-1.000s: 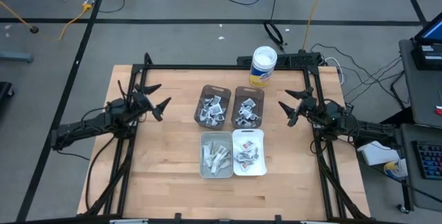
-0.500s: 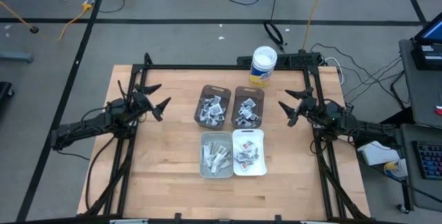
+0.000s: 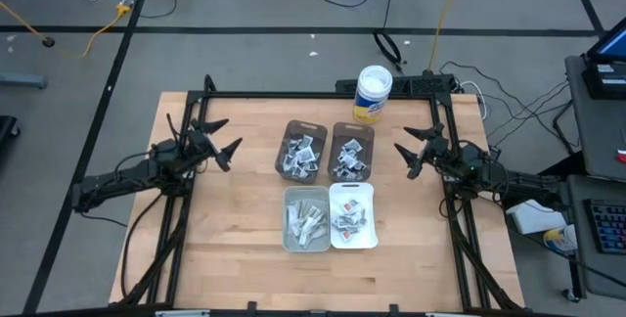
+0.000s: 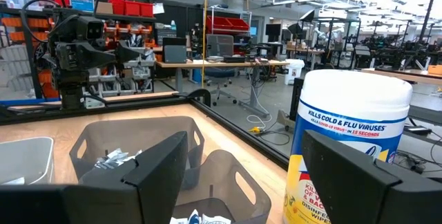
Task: Pick & Place First Aid Supplies
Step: Return to Home Position
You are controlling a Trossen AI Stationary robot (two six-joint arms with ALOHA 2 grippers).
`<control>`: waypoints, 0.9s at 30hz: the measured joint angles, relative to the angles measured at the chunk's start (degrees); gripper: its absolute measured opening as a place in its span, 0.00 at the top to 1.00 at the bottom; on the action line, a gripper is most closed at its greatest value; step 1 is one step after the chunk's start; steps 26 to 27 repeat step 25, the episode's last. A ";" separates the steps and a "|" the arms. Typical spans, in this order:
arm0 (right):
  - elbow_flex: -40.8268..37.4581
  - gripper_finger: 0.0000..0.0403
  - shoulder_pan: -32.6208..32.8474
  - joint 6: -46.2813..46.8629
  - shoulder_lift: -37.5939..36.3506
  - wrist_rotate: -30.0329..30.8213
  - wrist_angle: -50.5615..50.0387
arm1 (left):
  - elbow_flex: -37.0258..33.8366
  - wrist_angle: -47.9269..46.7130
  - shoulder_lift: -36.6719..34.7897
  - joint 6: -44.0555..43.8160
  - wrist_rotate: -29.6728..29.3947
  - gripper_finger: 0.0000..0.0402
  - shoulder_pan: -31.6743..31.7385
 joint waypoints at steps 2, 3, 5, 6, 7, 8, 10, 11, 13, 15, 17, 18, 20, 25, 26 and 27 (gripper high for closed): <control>-0.02 0.31 0.01 0.00 0.00 0.00 0.00 | 0.00 0.00 0.00 0.16 0.00 0.09 0.00; -0.01 0.31 0.01 0.00 0.00 -0.02 0.00 | 0.00 0.00 0.00 0.20 0.00 0.09 0.00; -0.02 0.31 0.02 0.00 0.00 -0.01 0.00 | 0.00 0.00 0.00 0.10 0.00 0.10 0.00; -0.02 0.31 0.00 0.00 0.00 0.00 0.00 | 0.00 0.00 0.00 0.01 0.00 0.10 0.00; 0.00 0.31 0.00 0.00 0.00 0.00 0.00 | 0.00 0.00 0.00 0.00 0.00 0.10 0.00; -0.02 0.31 0.00 0.00 0.00 0.00 0.00 | 0.00 0.00 0.00 0.03 0.00 0.10 0.00; -0.02 0.31 0.02 0.00 0.00 0.00 0.00 | 0.00 0.00 0.00 0.20 0.00 0.10 0.00; -0.02 0.31 0.00 0.00 0.00 0.00 0.00 | 0.00 0.00 0.00 0.18 0.00 0.10 0.00; -0.01 0.31 0.01 0.00 0.00 -0.02 0.00 | 0.00 0.00 0.00 0.01 0.00 0.09 0.00; -0.02 0.31 0.02 0.00 0.00 -0.02 0.00 | 0.00 0.00 0.00 0.03 0.00 0.09 0.00; 0.00 0.31 0.01 0.00 0.00 0.00 0.00 | 0.00 0.00 0.00 0.20 0.00 0.08 0.00; 0.00 0.31 0.00 0.00 0.00 -0.02 0.00 | 0.00 0.00 0.00 0.20 0.00 0.08 0.00; -0.02 0.31 0.00 0.00 0.00 0.00 0.00 | 0.00 0.00 0.00 0.05 0.00 0.07 0.00; -0.02 0.31 0.00 0.00 0.00 -0.02 0.00 | 0.00 0.00 0.00 0.04 0.00 0.08 0.00; -0.02 0.31 0.00 0.00 0.00 -0.02 0.00 | 0.00 0.00 0.00 0.04 0.00 0.08 0.00; -0.02 0.31 0.00 0.00 0.00 -0.02 0.00 | 0.00 0.00 0.00 0.04 0.00 0.08 0.00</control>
